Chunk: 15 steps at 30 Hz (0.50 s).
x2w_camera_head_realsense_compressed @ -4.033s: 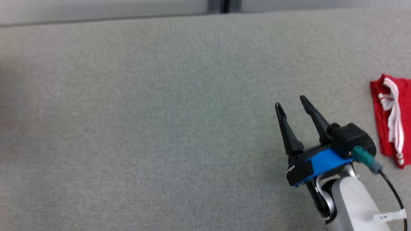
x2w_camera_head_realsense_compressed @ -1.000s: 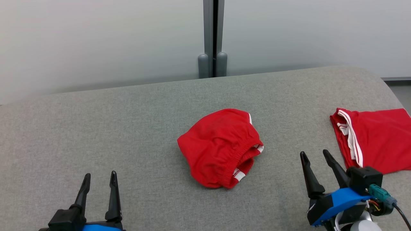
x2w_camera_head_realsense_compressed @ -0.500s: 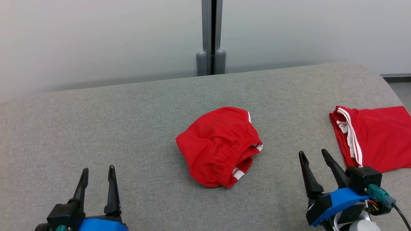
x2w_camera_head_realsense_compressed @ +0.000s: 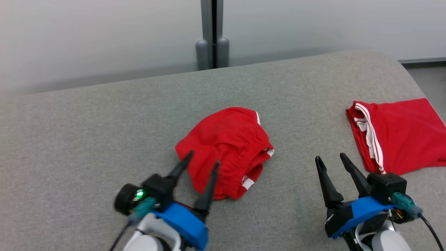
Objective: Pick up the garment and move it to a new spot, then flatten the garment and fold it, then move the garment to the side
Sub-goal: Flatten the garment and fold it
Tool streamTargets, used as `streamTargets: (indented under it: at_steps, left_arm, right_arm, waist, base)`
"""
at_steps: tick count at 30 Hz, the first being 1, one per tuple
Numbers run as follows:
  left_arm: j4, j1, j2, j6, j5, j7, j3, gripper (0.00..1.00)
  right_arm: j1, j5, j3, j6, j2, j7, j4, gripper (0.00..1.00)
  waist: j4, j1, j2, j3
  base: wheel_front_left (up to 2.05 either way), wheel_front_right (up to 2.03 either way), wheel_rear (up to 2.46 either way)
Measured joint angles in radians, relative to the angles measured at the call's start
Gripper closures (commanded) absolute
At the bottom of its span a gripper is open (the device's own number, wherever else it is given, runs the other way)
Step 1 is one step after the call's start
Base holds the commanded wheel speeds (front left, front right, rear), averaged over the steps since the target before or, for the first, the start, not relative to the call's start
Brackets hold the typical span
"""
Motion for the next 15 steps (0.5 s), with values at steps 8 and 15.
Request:
streamTargets:
  at_steps: [8, 15]
  left_arm:
    - [0.156, -0.074, -0.05, -0.03, 0.001, 0.153, -0.138, 0.0]
    - [0.262, -0.101, -0.063, 0.069, 0.026, 0.251, -0.13, 0.0]
  right_arm:
    - [-0.038, 0.026, 0.029, 0.0, 0.0, -0.026, 0.028, 0.0]
    - [-0.057, 0.037, 0.045, 0.0, 0.0, -0.048, 0.054, 0.0]
  waist:
    - [-0.062, 0.0001, 0.0, 0.039]
    - [-0.108, 0.0, 0.0, 0.058]
  base:
    - [0.0, 0.0, 0.0]
    - [0.0, 0.0, 0.0]
